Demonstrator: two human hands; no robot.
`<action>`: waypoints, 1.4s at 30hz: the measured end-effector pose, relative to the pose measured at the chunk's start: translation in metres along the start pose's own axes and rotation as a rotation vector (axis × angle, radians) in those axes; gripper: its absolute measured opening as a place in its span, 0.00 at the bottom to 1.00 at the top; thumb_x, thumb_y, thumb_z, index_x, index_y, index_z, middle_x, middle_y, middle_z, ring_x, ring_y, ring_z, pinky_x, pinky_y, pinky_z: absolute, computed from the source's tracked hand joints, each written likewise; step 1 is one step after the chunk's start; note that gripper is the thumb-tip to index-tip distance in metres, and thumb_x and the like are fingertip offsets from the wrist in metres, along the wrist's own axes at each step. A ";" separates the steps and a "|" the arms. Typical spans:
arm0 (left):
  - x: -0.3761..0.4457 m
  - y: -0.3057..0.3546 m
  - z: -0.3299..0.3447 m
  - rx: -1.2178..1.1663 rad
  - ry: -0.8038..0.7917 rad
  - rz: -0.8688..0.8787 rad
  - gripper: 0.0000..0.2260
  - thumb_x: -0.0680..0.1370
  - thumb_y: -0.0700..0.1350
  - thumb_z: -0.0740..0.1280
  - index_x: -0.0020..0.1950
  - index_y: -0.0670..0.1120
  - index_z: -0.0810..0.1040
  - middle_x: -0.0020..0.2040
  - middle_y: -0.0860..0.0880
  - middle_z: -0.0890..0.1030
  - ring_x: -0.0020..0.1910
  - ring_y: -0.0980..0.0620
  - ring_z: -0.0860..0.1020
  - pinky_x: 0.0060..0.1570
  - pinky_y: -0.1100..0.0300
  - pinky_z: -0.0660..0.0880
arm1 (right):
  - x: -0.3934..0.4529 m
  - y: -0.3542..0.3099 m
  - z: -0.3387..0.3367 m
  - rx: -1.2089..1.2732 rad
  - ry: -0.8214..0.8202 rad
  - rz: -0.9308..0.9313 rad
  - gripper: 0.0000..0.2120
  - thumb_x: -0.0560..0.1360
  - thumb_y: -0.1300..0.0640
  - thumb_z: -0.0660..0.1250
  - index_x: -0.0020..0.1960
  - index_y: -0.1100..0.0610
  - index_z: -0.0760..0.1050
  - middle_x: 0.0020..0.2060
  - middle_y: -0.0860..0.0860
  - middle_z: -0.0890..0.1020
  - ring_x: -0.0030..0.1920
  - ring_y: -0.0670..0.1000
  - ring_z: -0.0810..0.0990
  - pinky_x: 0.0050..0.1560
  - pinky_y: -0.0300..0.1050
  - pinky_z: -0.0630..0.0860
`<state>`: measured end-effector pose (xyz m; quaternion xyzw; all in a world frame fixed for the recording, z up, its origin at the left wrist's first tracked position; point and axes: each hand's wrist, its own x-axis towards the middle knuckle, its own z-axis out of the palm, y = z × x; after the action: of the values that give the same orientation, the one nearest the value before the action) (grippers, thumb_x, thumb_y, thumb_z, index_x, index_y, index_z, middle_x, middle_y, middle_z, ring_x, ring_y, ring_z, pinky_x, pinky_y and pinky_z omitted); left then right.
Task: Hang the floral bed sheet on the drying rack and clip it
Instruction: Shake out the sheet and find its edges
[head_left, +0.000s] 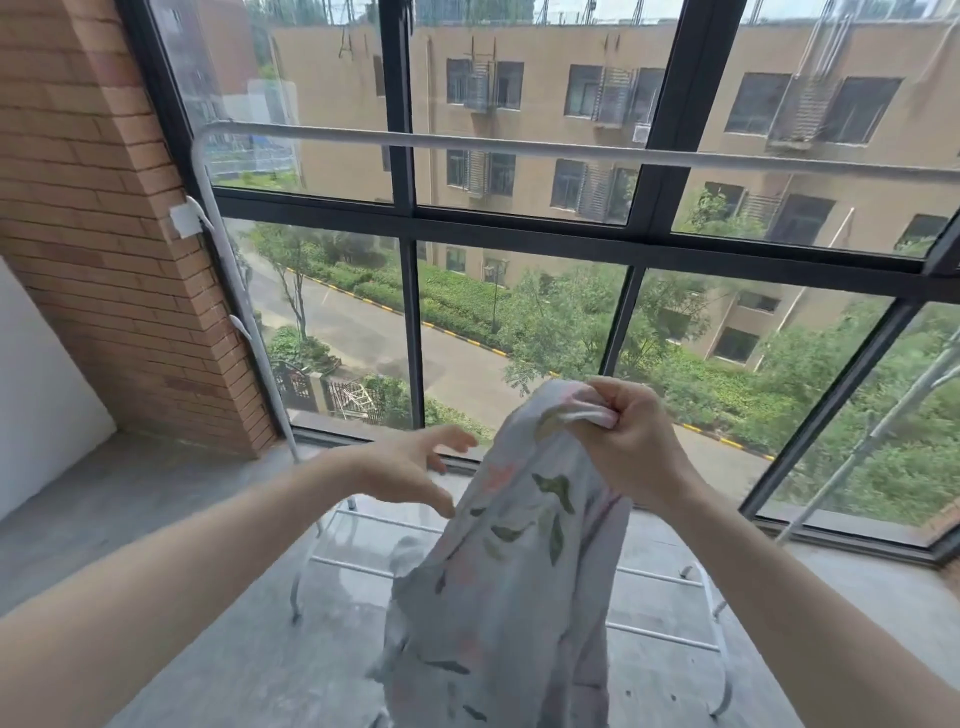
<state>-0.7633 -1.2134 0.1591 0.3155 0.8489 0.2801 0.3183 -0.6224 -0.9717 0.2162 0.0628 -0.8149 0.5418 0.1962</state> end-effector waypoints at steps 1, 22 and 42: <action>0.007 0.010 0.014 0.059 0.009 0.033 0.36 0.66 0.53 0.80 0.72 0.56 0.72 0.66 0.62 0.76 0.61 0.59 0.77 0.60 0.62 0.75 | 0.003 -0.007 0.007 -0.005 -0.008 0.009 0.25 0.77 0.66 0.67 0.27 0.43 0.72 0.25 0.40 0.65 0.30 0.45 0.58 0.29 0.38 0.54; 0.080 -0.005 0.096 -0.154 0.216 0.090 0.10 0.79 0.55 0.71 0.60 0.57 0.83 0.63 0.59 0.82 0.64 0.57 0.77 0.62 0.60 0.73 | -0.006 -0.002 -0.019 -0.102 0.098 -0.035 0.23 0.75 0.72 0.66 0.29 0.49 0.68 0.26 0.42 0.68 0.29 0.42 0.61 0.28 0.34 0.57; 0.005 -0.092 -0.025 0.101 0.370 -0.256 0.09 0.78 0.57 0.67 0.46 0.57 0.85 0.44 0.51 0.86 0.43 0.49 0.83 0.42 0.54 0.80 | -0.040 0.078 -0.103 -0.414 0.384 0.314 0.09 0.78 0.55 0.72 0.39 0.52 0.81 0.31 0.52 0.80 0.32 0.53 0.75 0.32 0.45 0.67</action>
<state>-0.8171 -1.2755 0.1109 0.1640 0.9389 0.2476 0.1738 -0.5846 -0.8507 0.1691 -0.2083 -0.8556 0.3902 0.2690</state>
